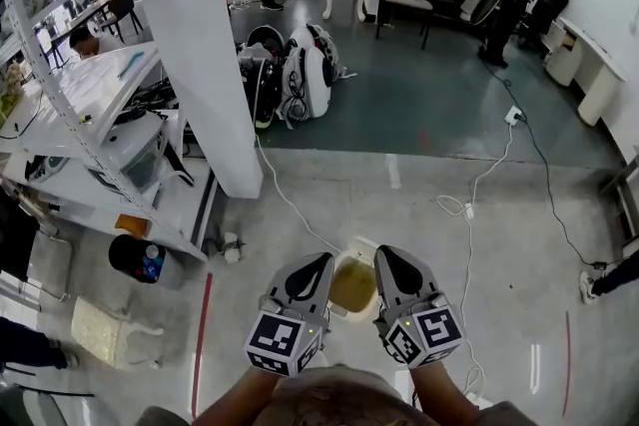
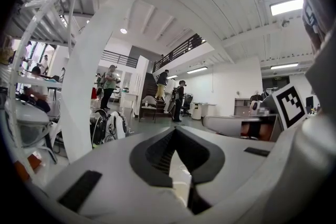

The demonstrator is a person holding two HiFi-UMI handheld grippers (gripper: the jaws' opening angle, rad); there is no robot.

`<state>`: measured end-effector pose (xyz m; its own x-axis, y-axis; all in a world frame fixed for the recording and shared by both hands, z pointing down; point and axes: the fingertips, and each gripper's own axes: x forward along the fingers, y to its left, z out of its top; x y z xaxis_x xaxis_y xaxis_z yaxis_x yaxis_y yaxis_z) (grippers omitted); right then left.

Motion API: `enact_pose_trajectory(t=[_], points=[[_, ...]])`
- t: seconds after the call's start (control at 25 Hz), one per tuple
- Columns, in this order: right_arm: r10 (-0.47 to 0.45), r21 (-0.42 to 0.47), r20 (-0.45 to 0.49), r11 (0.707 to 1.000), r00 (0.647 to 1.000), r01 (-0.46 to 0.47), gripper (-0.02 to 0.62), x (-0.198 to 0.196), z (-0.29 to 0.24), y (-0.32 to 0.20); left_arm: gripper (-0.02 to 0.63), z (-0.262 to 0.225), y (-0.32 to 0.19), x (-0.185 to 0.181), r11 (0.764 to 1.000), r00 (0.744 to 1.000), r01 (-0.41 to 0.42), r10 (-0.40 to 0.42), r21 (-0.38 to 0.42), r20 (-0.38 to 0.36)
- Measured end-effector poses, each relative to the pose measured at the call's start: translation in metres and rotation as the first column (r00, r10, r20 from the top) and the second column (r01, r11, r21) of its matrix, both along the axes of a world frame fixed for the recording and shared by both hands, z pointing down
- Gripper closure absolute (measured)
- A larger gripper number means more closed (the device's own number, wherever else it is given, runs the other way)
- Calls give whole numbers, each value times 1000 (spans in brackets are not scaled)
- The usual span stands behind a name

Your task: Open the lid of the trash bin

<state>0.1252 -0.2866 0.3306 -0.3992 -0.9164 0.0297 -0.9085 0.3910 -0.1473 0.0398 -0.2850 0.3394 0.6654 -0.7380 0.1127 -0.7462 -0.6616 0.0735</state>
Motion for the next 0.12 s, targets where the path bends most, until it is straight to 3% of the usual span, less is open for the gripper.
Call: enact_pose_trajectory(t=[0.12], points=[[3,-2,1,1000,1000,-3,563,-1,3,-2,615,2,-2,-1,1000,1000,-2,2,-2,-2]])
